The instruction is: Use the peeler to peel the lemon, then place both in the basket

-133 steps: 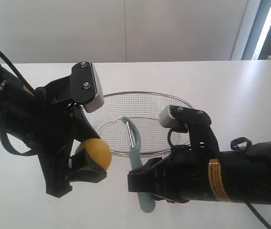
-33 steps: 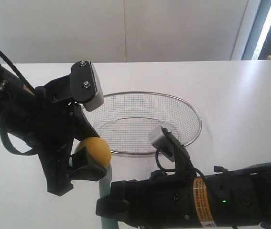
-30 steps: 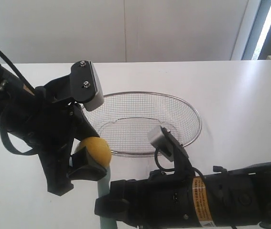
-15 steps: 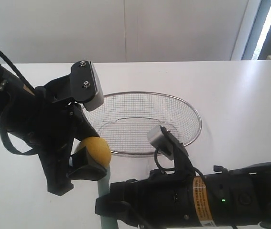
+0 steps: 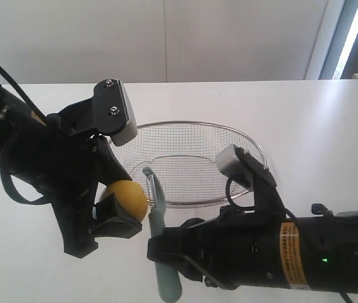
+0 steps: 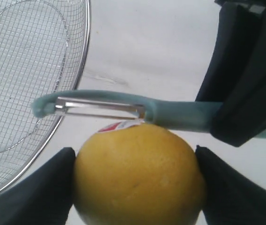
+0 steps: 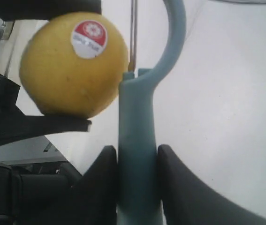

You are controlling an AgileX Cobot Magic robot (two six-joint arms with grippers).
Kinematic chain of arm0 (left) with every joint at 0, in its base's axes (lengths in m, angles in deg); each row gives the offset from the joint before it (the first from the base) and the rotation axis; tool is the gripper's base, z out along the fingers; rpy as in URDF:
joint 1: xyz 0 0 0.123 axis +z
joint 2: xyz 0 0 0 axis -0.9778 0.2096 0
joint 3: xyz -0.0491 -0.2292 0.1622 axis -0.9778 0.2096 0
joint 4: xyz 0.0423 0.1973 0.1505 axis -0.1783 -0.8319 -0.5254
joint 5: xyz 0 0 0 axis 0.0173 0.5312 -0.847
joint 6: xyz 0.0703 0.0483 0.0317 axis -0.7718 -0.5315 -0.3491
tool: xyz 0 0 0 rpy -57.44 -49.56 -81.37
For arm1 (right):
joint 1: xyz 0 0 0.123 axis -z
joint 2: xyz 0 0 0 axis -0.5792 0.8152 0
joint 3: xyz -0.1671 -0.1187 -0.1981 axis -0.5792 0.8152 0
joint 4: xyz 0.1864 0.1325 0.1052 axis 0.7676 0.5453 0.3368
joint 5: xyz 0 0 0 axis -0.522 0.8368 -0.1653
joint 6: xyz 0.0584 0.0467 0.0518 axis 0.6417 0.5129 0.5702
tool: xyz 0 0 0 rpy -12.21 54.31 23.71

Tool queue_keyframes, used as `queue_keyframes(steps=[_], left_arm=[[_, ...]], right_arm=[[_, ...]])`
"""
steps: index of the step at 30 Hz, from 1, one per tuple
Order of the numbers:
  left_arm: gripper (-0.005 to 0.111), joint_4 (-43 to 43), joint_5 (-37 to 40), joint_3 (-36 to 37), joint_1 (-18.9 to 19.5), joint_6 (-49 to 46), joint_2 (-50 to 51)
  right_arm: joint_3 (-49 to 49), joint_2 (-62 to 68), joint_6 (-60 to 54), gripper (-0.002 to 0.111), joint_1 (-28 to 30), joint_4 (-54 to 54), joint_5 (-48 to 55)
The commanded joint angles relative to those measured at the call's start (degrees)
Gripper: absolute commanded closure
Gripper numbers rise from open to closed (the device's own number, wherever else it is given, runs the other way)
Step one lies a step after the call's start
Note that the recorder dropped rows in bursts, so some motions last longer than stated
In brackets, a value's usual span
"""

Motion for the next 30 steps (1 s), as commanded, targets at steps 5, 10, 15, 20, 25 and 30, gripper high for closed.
queue_keyframes(steps=[5, 10, 15, 20, 25, 30], left_arm=[[0.107, 1.00, 0.68, 0.41, 0.04, 0.36, -0.72], [0.107, 1.00, 0.68, 0.41, 0.04, 0.36, -0.72], [0.107, 1.00, 0.68, 0.41, 0.04, 0.36, -0.72], [0.107, 1.00, 0.68, 0.41, 0.04, 0.36, -0.72], [0.107, 1.00, 0.43, 0.41, 0.04, 0.38, -0.72], [0.107, 1.00, 0.31, 0.41, 0.04, 0.38, -0.72]], right_arm=[[-0.27, -8.92, 4.34, 0.108, 0.11, -4.88, 3.19], [-0.27, -16.85, 4.85, 0.108, 0.11, -6.35, 3.65], [-0.27, -26.12, 12.80, 0.108, 0.11, -15.44, 10.62], [1.69, -25.78, 12.80, 0.108, 0.11, -14.78, 14.47], [6.78, -15.63, 12.80, 0.108, 0.11, -10.00, 14.87], [5.56, -3.37, 10.55, 0.108, 0.11, -7.78, 6.80]])
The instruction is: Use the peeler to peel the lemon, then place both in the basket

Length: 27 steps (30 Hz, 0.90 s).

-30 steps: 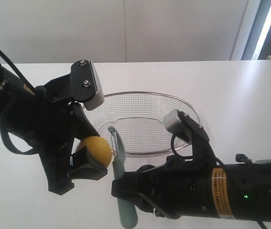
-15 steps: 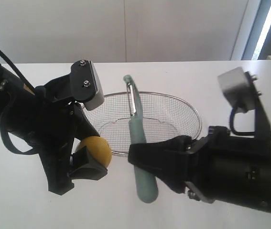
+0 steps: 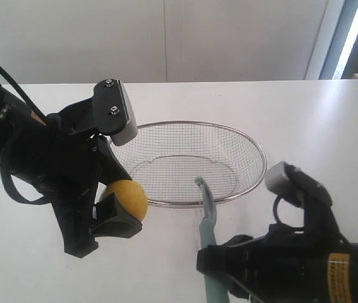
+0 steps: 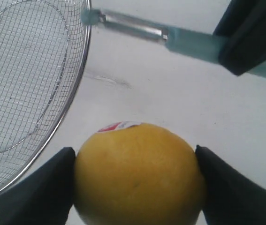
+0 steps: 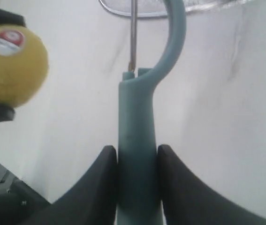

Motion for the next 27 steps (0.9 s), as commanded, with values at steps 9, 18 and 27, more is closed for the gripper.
queue_keyframes(steps=[9, 18, 27], left_arm=[[0.107, 1.09, 0.30, 0.41, 0.04, 0.48, -0.72], [0.107, 1.46, 0.30, 0.41, 0.04, 0.47, -0.72], [0.107, 1.46, 0.30, 0.41, 0.04, 0.47, -0.72]], right_arm=[[-5.40, 20.05, -18.61, 0.108, 0.11, 17.61, -22.00], [-5.66, 20.97, -20.09, 0.108, 0.11, 17.83, -25.74], [-5.66, 16.12, -19.89, 0.108, 0.11, 17.16, -18.75]])
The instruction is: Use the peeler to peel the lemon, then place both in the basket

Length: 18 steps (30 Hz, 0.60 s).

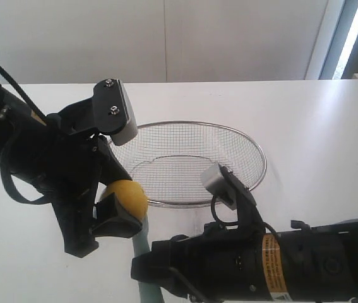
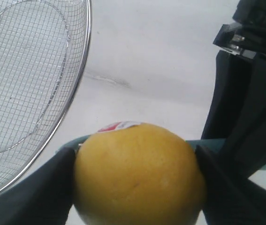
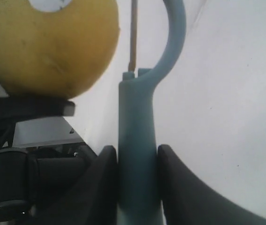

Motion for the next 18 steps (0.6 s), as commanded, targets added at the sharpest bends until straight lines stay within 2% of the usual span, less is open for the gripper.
queue_keyframes(steps=[1, 11, 18], left_arm=[[0.107, 1.72, 0.39, 0.41, 0.04, 0.35, -0.72], [0.107, 1.72, 0.51, 0.41, 0.04, 0.35, -0.72], [0.107, 1.86, 0.51, 0.41, 0.04, 0.35, -0.72]], right_arm=[[-0.19, -2.28, -0.68, 0.108, 0.11, -0.67, 3.65], [1.42, -5.89, -0.53, 0.108, 0.11, -0.29, 5.64], [2.31, -12.94, 1.47, 0.108, 0.11, -1.56, 12.11]])
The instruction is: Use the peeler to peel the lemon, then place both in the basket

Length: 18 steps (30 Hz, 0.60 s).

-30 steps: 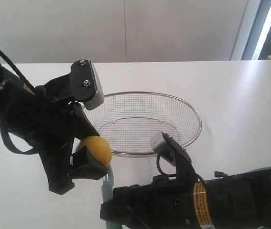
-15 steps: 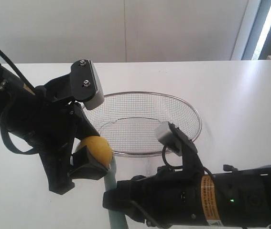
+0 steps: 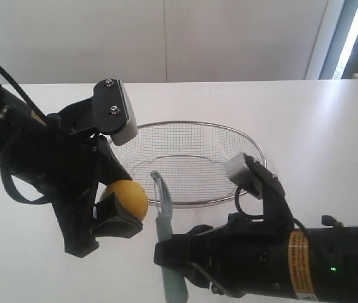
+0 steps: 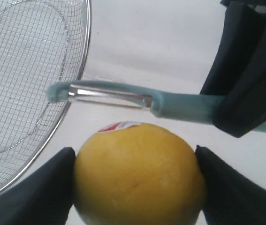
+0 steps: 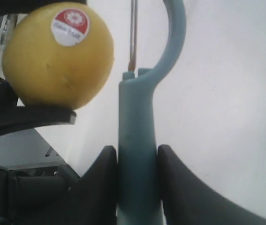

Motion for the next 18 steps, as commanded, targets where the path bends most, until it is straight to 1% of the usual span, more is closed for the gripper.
queue_keyframes(steps=[1, 6, 9, 14, 18], left_arm=[[0.107, 1.84, 0.51, 0.41, 0.04, 0.24, -0.72], [0.107, 1.84, 0.51, 0.41, 0.04, 0.24, -0.72], [0.107, 1.84, 0.51, 0.41, 0.04, 0.24, -0.72], [0.107, 1.84, 0.51, 0.41, 0.04, 0.24, -0.72], [0.107, 1.95, 0.51, 0.41, 0.04, 0.24, -0.72]], right_arm=[[0.80, -5.47, 0.95, 0.108, 0.11, -1.04, 2.89], [0.88, -12.87, 2.55, 0.108, 0.11, -4.86, 4.66], [0.88, -17.60, 6.55, 0.108, 0.11, -8.42, 9.14], [0.88, -25.21, 15.16, 0.108, 0.11, -17.87, 15.83], [0.88, -28.57, 16.78, 0.108, 0.11, -21.38, 22.19]])
